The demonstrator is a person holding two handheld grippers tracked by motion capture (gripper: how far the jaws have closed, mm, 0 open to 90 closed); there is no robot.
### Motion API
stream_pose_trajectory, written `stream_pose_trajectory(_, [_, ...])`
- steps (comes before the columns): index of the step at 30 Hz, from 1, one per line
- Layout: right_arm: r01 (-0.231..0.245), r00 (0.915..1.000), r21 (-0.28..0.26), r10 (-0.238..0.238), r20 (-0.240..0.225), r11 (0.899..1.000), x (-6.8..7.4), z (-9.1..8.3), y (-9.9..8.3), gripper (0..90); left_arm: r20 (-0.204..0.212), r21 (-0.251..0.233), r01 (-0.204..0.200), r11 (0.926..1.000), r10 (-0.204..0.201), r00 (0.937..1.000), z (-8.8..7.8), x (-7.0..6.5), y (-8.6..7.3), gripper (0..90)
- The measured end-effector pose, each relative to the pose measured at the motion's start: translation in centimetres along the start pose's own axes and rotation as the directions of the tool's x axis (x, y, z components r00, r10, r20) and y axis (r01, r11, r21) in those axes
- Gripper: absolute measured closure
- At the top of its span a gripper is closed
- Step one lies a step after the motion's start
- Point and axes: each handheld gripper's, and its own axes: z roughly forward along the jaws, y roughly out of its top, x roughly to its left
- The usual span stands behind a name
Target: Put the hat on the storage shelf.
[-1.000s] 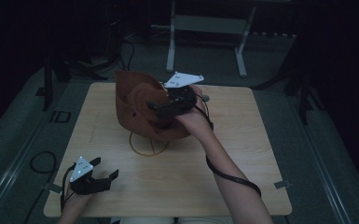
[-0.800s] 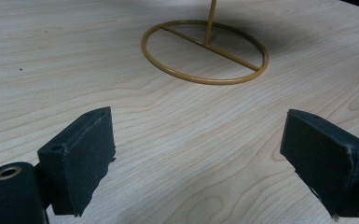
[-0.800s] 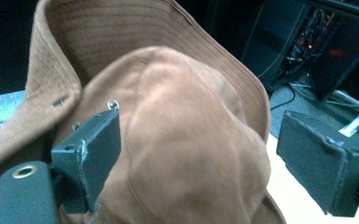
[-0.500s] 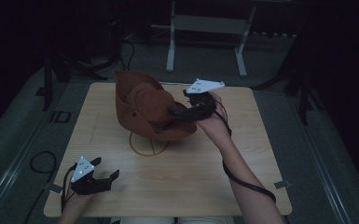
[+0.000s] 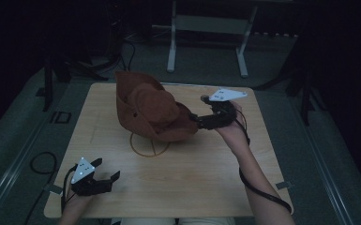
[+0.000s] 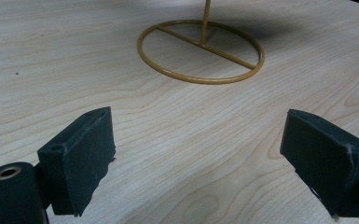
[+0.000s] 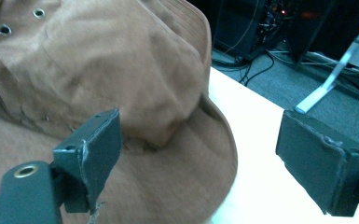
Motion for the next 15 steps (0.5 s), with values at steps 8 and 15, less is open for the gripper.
stream_pose_trajectory(8, [-0.024, 0.9990, 0.010, 0.023, 0.039, 1.000, -1.3, -1.9, -3.1, 14.1, -0.008, 0.001, -0.005, 1.0000, 0.005, 1.0000, 0.0, -0.1, 0.0, 10.7])
stream_pose_trajectory(15, [-0.063, 0.9960, 0.031, 0.061, 0.065, 0.998, -2.3, -2.6, -6.1, 14.1, -0.011, 0.000, -0.003, 1.0000, 0.003, 0.9999, 0.0, -0.1, 0.0, 10.7])
